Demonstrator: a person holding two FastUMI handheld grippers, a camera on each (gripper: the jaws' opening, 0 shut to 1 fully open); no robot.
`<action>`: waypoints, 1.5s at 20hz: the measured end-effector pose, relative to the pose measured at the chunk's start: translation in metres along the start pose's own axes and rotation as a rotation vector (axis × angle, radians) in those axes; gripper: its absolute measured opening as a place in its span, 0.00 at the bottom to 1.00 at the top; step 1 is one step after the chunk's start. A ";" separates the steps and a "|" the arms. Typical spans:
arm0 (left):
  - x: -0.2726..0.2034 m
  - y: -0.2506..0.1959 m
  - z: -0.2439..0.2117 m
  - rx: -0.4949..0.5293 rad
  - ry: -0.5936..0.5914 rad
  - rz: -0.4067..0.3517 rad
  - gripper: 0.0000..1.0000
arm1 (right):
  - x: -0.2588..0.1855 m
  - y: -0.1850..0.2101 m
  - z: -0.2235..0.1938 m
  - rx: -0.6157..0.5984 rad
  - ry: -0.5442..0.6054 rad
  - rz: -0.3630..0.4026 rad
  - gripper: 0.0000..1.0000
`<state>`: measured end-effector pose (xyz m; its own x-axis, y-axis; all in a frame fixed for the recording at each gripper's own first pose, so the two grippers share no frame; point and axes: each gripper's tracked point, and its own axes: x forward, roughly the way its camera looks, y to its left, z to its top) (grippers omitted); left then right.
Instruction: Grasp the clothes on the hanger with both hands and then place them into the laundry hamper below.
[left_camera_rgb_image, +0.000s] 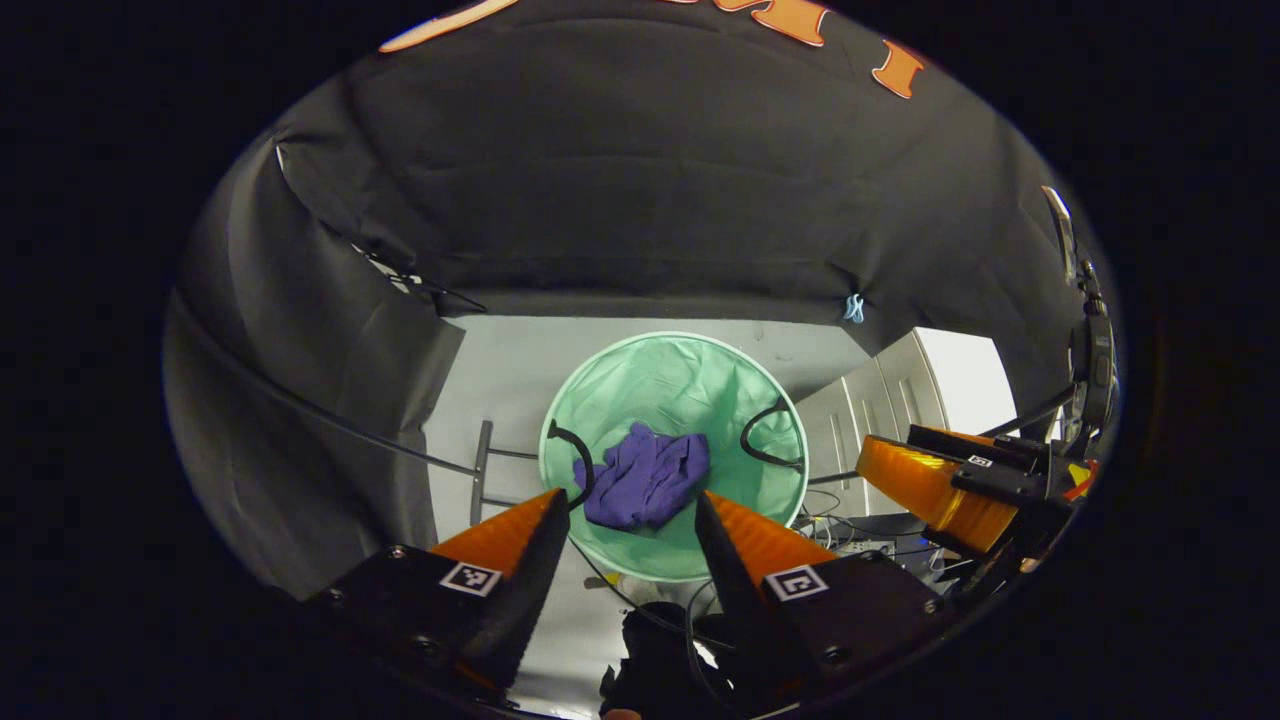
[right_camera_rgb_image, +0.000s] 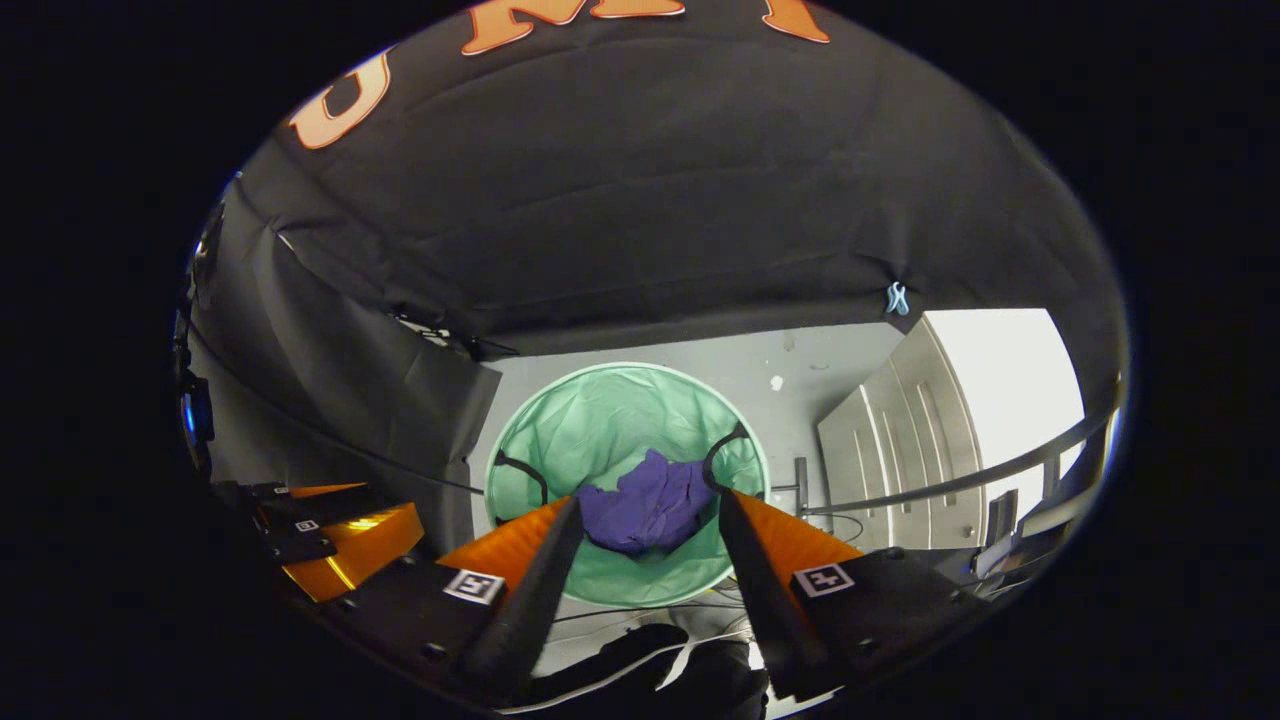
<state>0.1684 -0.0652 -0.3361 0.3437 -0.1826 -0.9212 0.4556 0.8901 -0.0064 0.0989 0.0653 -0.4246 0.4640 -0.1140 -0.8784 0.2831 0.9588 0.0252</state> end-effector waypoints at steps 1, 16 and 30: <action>-0.003 0.001 -0.001 0.005 -0.006 0.010 0.92 | -0.005 -0.005 0.001 0.010 -0.009 -0.010 0.91; -0.113 -0.050 0.016 -0.058 -0.253 0.064 0.99 | -0.139 -0.065 0.057 0.042 -0.274 -0.006 0.98; -0.313 -0.090 0.083 -0.093 -0.762 0.128 0.97 | -0.359 -0.083 0.125 -0.121 -0.730 0.092 0.98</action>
<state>0.0880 -0.1230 -0.0149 0.8740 -0.2824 -0.3954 0.3150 0.9489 0.0184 0.0134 -0.0062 -0.0513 0.9329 -0.1353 -0.3336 0.1414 0.9899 -0.0061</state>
